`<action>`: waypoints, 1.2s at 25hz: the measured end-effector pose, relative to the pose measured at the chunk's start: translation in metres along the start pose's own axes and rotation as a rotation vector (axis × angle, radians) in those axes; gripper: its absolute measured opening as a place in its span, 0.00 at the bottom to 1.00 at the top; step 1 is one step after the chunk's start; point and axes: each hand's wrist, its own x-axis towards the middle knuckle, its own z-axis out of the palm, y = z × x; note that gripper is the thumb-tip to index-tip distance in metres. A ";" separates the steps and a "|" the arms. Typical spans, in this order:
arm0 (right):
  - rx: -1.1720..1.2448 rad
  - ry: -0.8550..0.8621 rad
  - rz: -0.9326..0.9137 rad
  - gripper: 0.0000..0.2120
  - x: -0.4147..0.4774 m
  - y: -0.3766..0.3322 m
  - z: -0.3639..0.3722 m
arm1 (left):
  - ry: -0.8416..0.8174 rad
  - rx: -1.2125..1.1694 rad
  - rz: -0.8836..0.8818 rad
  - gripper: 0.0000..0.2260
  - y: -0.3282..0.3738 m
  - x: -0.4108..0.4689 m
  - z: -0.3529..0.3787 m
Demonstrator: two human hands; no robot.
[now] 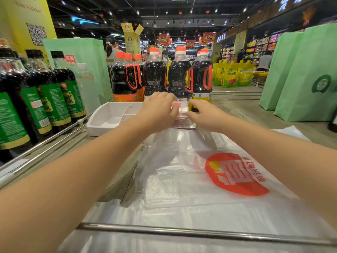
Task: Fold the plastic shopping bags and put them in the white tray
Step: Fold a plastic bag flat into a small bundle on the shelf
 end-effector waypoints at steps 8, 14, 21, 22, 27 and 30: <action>-0.193 -0.362 0.041 0.26 -0.138 0.007 -0.059 | -0.461 -0.004 0.435 0.14 0.005 -0.073 -0.022; -0.235 -0.451 0.044 0.25 -0.184 0.021 -0.066 | -0.394 0.414 0.250 0.19 -0.021 -0.092 -0.040; -0.265 -0.471 0.090 0.28 -0.186 0.020 -0.063 | -0.414 0.225 0.259 0.16 0.016 -0.132 -0.062; -0.282 -0.465 0.104 0.28 -0.186 0.022 -0.062 | -0.469 0.082 0.286 0.17 0.030 -0.138 -0.067; -0.293 -0.409 0.176 0.32 -0.183 0.031 -0.056 | -0.751 -0.157 0.379 0.26 0.072 -0.146 -0.070; -0.191 -0.361 0.095 0.27 -0.192 0.020 -0.070 | -0.832 -0.146 0.360 0.36 0.071 -0.147 -0.068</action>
